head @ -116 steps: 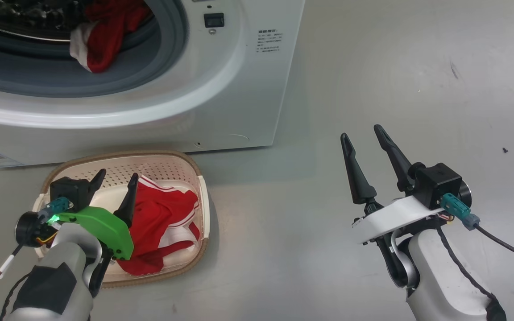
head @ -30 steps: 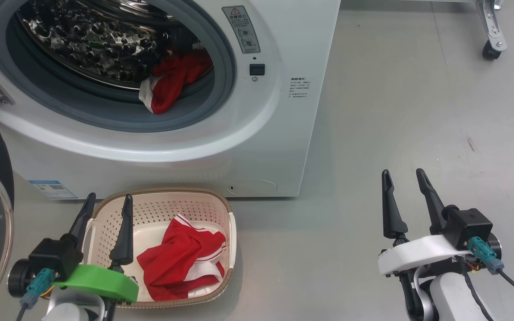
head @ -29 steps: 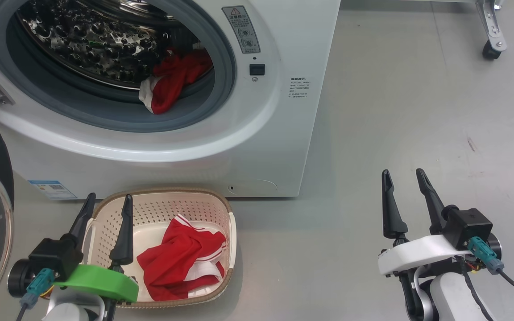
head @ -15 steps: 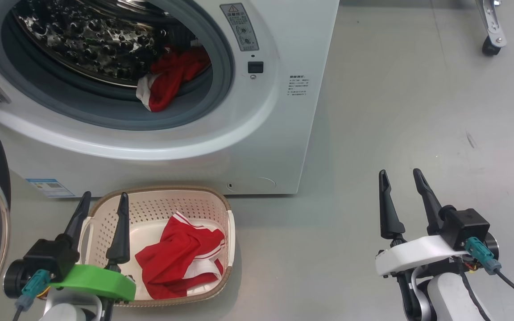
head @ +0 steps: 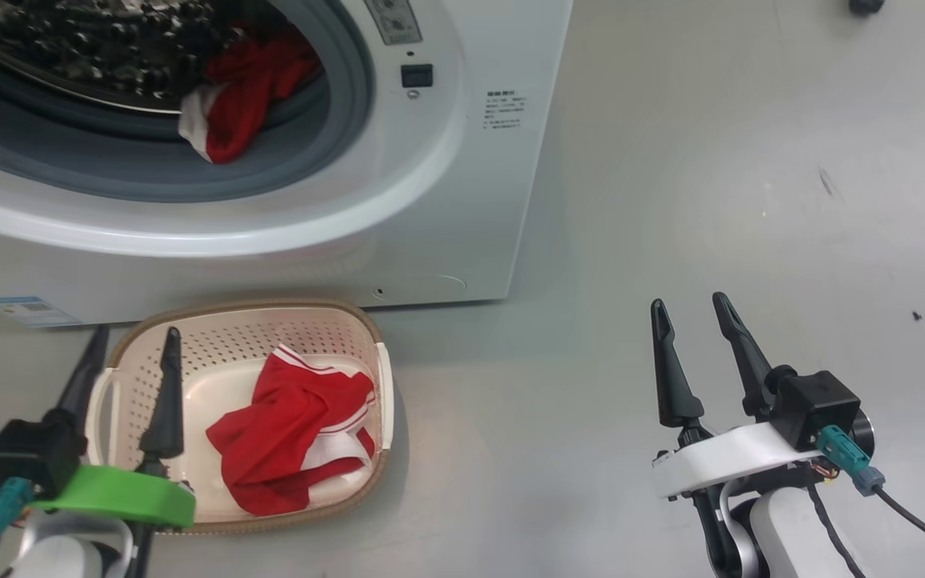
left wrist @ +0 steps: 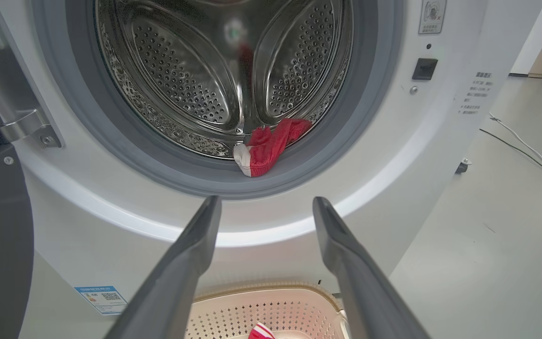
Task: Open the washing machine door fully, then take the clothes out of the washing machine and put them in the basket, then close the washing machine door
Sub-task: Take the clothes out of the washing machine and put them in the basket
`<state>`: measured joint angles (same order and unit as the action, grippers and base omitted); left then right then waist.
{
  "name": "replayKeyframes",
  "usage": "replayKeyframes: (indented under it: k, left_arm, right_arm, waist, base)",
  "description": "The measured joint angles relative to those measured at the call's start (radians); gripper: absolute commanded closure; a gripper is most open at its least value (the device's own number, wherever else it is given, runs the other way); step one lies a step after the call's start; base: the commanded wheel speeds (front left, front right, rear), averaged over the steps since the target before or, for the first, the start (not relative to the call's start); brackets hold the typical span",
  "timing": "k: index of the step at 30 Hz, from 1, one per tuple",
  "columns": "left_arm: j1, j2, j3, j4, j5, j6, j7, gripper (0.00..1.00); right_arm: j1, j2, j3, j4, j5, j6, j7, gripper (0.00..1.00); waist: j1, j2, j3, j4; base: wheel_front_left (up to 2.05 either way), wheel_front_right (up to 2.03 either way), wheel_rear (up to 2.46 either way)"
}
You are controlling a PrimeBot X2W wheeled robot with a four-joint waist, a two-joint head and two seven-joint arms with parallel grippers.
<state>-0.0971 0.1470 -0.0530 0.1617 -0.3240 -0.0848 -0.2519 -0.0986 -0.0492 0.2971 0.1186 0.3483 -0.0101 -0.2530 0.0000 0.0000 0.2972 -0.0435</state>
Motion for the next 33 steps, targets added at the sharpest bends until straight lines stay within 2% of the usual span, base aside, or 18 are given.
replayKeyframes:
  k: [6,13,20,33]
  left_arm:
    - [-0.075,0.056,0.028,-0.006,0.000,-0.001,0.008,0.00]
    - [-0.174,0.106,0.064,0.023,-0.014,-0.006,0.095,0.00]
    - [-0.330,0.176,0.066,0.076,-0.028,-0.015,0.230,0.00]
    - [-0.562,0.202,0.049,0.194,-0.072,-0.019,0.413,0.00]
  right_arm:
    - [-0.026,0.000,0.023,-0.016,0.005,-0.001,0.000,0.00]
    - [-0.050,0.000,0.056,-0.026,0.018,-0.002,0.000,0.00]
    - [-0.082,0.000,0.094,-0.037,0.040,-0.012,0.000,0.00]
    - [-0.115,0.000,0.116,-0.055,0.065,-0.034,0.000,0.00]
  waist:
    - [0.0001,0.0000,0.059,-0.044]
    - [0.0002,0.0000,0.112,-0.100]
    - [0.0002,0.0000,0.177,-0.188]
    - [0.0001,0.0001,0.252,-0.267]
  base:
    - [0.00,0.00,0.00]
    - [0.00,0.00,0.00]
    - [0.00,0.00,0.00]
    - [0.00,0.00,0.00]
